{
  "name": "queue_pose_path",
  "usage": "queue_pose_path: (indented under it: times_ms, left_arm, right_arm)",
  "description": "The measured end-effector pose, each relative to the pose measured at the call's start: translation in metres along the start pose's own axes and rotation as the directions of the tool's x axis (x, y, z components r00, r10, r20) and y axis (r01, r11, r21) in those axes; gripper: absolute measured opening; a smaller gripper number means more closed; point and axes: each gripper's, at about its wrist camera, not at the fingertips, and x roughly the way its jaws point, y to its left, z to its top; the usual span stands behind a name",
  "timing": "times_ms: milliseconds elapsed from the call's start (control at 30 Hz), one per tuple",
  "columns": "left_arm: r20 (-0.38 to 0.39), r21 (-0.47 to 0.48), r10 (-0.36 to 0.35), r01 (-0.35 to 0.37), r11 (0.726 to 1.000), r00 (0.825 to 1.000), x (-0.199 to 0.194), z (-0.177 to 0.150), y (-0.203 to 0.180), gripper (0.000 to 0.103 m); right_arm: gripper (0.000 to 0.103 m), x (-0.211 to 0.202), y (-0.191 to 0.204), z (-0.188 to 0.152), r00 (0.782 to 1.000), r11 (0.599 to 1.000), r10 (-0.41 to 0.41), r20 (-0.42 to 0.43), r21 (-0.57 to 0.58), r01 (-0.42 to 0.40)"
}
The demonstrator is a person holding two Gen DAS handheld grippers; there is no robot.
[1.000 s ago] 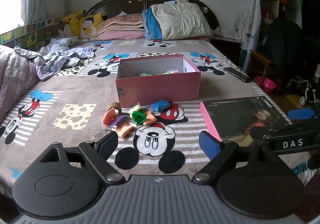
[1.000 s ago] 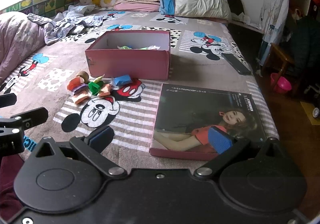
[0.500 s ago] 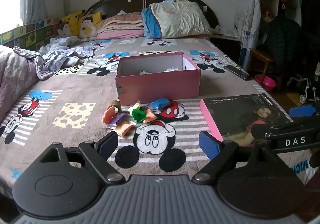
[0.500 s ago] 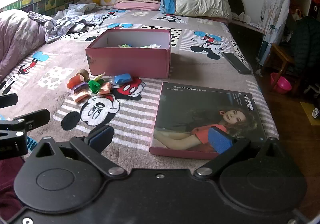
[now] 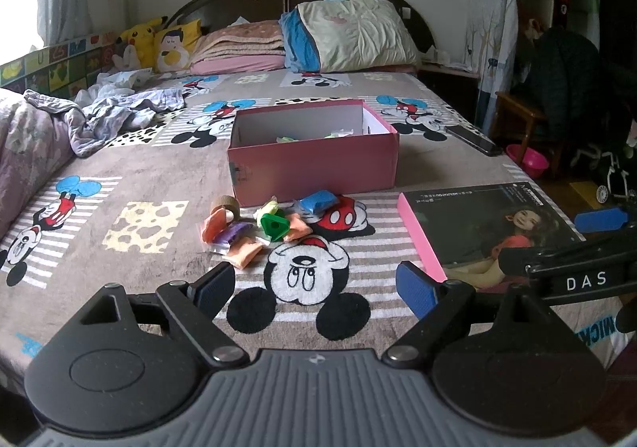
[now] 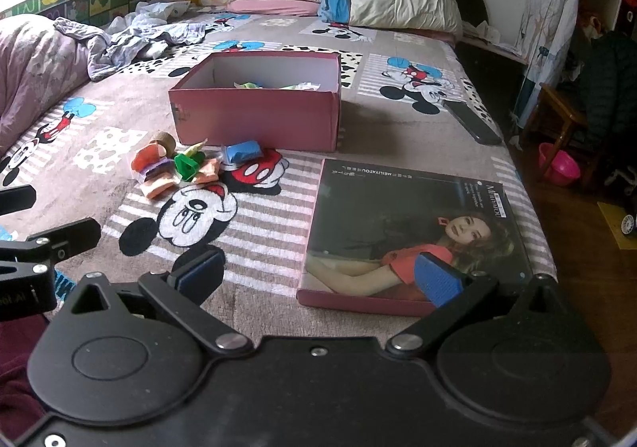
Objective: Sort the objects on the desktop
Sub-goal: 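Move both tools toward the pile of clay packets beside the pink box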
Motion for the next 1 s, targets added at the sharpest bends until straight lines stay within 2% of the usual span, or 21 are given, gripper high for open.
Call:
queue_pose_path:
  times_ms: [767, 1000]
  left_arm:
    - [-0.022, -0.042, -0.021, 0.021, 0.999, 1.000, 0.032, -0.003, 0.016, 0.088]
    - [0.000, -0.050, -0.062, 0.061, 0.997, 0.998, 0.050, -0.005, 0.023, 0.088]
  right_arm:
    - [0.102, 0.034, 0.005, -0.001, 0.997, 1.000, 0.008, -0.080, -0.015, -0.010]
    - [0.102, 0.050, 0.004, -0.003, 0.988, 0.991, 0.132, -0.085, -0.013, -0.134]
